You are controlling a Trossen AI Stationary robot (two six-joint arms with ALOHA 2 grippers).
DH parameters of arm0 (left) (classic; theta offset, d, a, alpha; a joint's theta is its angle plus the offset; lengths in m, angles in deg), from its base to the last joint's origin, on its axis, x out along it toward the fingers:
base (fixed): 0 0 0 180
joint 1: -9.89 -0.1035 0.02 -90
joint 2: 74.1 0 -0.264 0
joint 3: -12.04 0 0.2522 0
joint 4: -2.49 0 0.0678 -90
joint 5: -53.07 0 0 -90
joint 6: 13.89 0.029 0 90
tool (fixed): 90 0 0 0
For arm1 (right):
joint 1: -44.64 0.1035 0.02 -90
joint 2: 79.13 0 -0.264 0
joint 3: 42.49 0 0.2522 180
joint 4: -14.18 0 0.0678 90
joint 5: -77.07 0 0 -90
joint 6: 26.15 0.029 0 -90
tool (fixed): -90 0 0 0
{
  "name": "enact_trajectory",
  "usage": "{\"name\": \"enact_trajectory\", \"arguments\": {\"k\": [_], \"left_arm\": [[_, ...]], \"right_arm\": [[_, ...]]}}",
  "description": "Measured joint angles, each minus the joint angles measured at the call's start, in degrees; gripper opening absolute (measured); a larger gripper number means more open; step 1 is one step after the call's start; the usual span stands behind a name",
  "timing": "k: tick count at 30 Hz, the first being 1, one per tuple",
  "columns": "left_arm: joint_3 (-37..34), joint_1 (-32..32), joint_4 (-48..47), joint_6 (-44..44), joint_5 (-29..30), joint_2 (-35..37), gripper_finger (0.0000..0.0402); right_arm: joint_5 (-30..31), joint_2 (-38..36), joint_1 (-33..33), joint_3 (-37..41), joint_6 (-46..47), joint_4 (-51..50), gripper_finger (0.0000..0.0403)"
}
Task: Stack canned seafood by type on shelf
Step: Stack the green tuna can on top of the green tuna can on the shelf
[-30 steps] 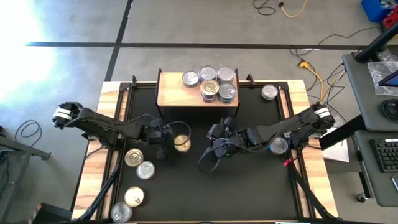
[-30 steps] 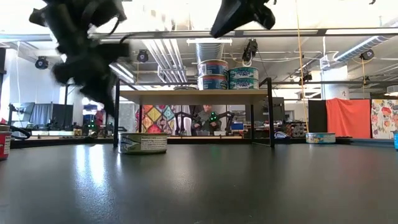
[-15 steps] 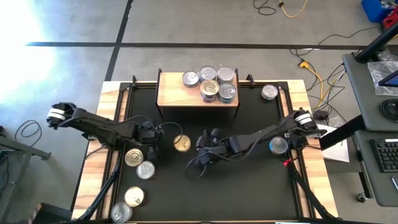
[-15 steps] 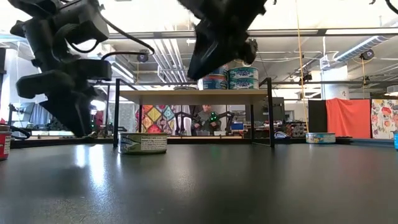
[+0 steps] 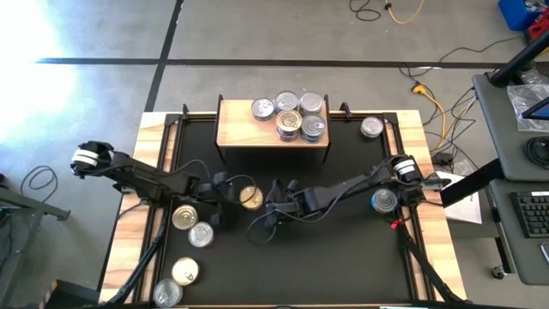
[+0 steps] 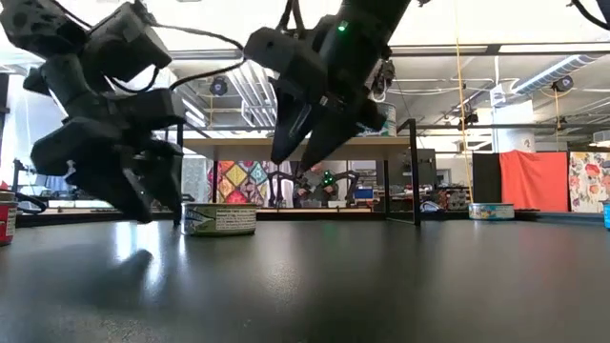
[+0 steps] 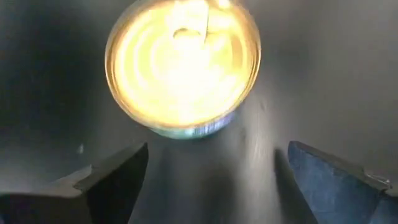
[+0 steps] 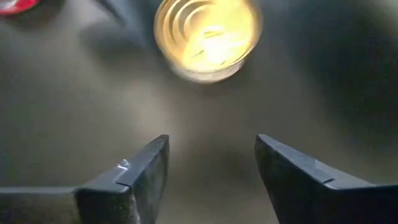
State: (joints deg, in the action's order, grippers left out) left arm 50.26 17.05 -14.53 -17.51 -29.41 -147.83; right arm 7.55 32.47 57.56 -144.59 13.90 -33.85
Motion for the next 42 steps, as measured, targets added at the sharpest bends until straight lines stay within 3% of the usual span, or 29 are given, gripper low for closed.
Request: {"name": "enact_trajectory", "arguments": {"k": [9,14,22,35,42], "left_arm": [[-7.02,-1.33,18.76,4.39,-0.57,-3.01,0.0392],[-6.42,-3.29,20.49,4.41,-0.19,-7.37,0.0399],[-2.81,-3.25,21.87,2.46,-2.60,-11.58,0.0398],[-0.01,2.79,18.82,-5.70,-6.68,-10.68,0.0398],[-2.82,3.79,18.53,-8.90,0.58,-7.30,0.0398]], "right_arm": [[-4.44,3.26,-0.98,0.37,-0.19,0.82,0.0281],[-6.73,5.15,-1.79,0.42,-4.40,4.91,0.0298],[-3.45,8.69,-4.48,0.42,-7.73,9.68,0.0291],[-2.49,7.71,-5.67,-0.08,-20.16,1.47,0.0310],[-5.30,7.64,-5.67,-1.08,-19.67,-2.15,0.0304]]}}
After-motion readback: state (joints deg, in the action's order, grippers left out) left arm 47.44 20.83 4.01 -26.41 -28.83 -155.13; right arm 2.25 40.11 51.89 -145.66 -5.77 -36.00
